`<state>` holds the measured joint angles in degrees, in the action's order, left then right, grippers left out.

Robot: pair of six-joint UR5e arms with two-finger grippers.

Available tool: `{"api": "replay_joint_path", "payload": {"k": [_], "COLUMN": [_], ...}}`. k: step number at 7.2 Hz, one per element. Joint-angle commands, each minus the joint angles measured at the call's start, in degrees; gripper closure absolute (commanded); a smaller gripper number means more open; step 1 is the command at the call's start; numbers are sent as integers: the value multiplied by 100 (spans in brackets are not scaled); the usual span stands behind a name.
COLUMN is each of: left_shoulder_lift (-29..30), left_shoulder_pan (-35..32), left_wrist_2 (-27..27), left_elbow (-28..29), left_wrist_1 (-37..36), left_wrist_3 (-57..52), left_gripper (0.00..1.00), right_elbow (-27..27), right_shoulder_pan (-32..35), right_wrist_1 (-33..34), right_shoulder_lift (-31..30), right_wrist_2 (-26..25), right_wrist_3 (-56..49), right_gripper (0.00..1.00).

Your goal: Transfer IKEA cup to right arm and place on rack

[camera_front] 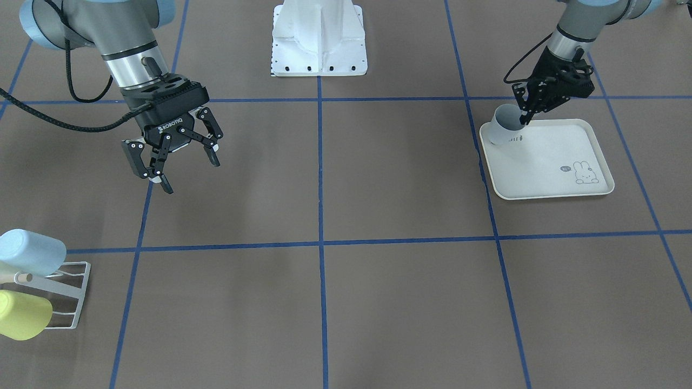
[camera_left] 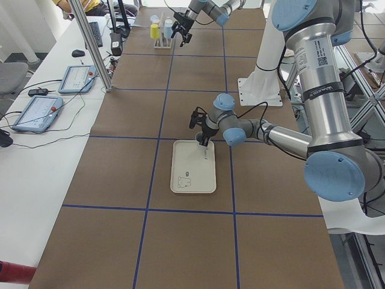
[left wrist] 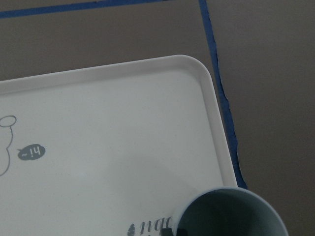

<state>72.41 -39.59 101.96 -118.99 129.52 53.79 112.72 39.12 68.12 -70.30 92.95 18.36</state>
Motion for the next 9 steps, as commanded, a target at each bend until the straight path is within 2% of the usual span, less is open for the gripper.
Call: {"api": "replay_joint_path", "payload": {"k": [1,2,3,5,7,8,9], "left_shoulder_lift": [289,883,1455,2633,3558,3779,4059], "left_shoulder_pan": [-776,-908,-918,-884,-840,-517,-427], "left_wrist_2": [487,918,1227,1868,2038,1960,1942], "left_elbow": [-325,-344,-335,-387,-353,-300,-143], "left_wrist_1": [-41,-163,-234,-524,-542,-542,-551], "left_wrist_3": [-501,-423,161,1347,2431,2635,2732], "left_gripper": [100,100,100,100,100,100,100], "right_elbow": [-379,-774,-1178,-1742,-1999,-1991,-2026], "right_shoulder_pan": [-193,-299,-448,-650,-966,-1185,-1309], "right_wrist_1": [-1292,-2432,-3401,-4863,-5954,-6255,-6276], "right_shoulder_lift": [69,52,60,69,87,261,489], "right_wrist_2": [-5,-5,-5,3,4,-5,-31], "right_wrist_3": [18,166,342,361,353,335,335], "right_gripper": [0,0,0,0,1,1,1]}}
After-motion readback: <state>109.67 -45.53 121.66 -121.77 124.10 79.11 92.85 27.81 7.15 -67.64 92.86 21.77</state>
